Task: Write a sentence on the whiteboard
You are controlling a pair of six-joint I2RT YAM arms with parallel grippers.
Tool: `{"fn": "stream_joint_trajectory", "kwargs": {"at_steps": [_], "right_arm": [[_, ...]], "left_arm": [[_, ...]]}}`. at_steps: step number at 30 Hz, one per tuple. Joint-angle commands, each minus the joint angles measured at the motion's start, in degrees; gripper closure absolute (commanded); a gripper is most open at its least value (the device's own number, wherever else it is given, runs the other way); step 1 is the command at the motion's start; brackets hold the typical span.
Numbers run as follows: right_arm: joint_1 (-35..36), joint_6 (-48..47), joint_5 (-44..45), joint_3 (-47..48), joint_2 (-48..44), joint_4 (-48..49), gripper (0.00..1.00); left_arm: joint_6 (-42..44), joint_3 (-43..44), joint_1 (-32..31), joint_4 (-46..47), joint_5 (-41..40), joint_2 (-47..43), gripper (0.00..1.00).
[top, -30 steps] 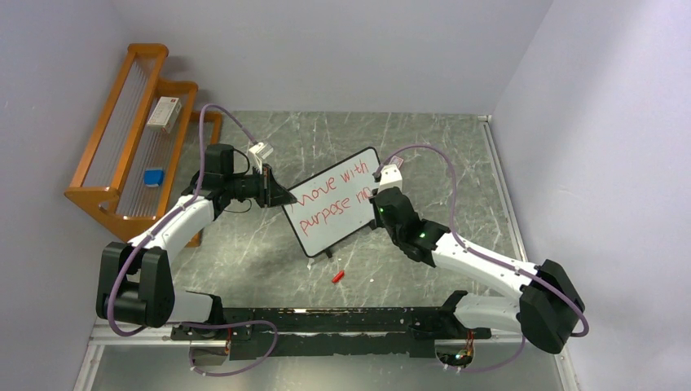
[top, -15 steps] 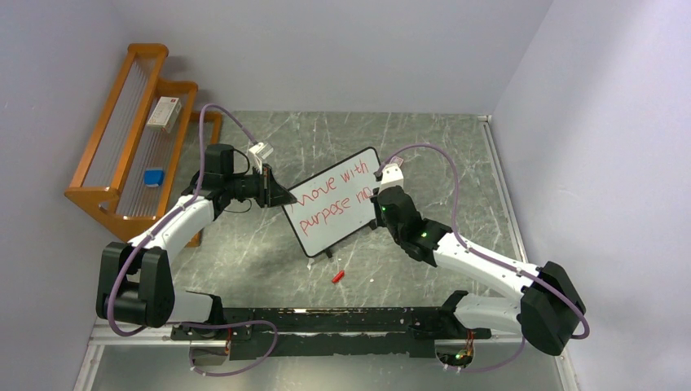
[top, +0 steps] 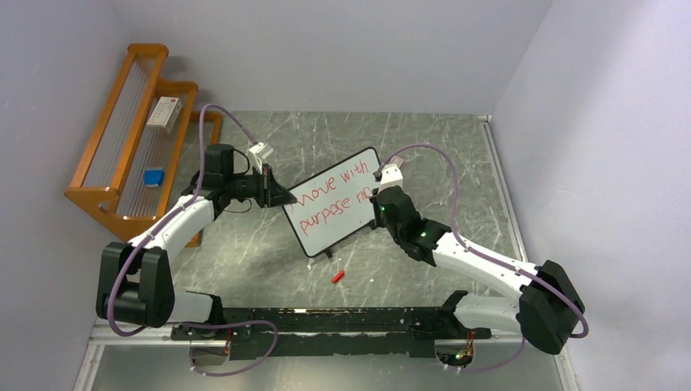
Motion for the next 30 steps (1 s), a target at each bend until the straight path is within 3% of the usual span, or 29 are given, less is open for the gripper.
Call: {"fn": "stream_joint_trajectory", "kwargs": {"at_steps": [1, 22, 30], "right_arm": [[-0.43, 0.98, -0.82, -0.27, -0.01, 0.06, 1.0], [-0.33, 2.58, -3.42, -0.81, -1.39, -0.7, 1.0], [-0.51, 0.74, 0.74, -0.17, -3.65, -0.92, 1.0]], "left_arm": [[3.15, -1.81, -1.42, -5.91, -6.5, 2.38, 0.95], [3.2, -1.79, -1.43, -6.08, -6.72, 2.22, 0.95], [3.22, -1.75, -1.43, -6.17, -6.77, 2.16, 0.95]]}}
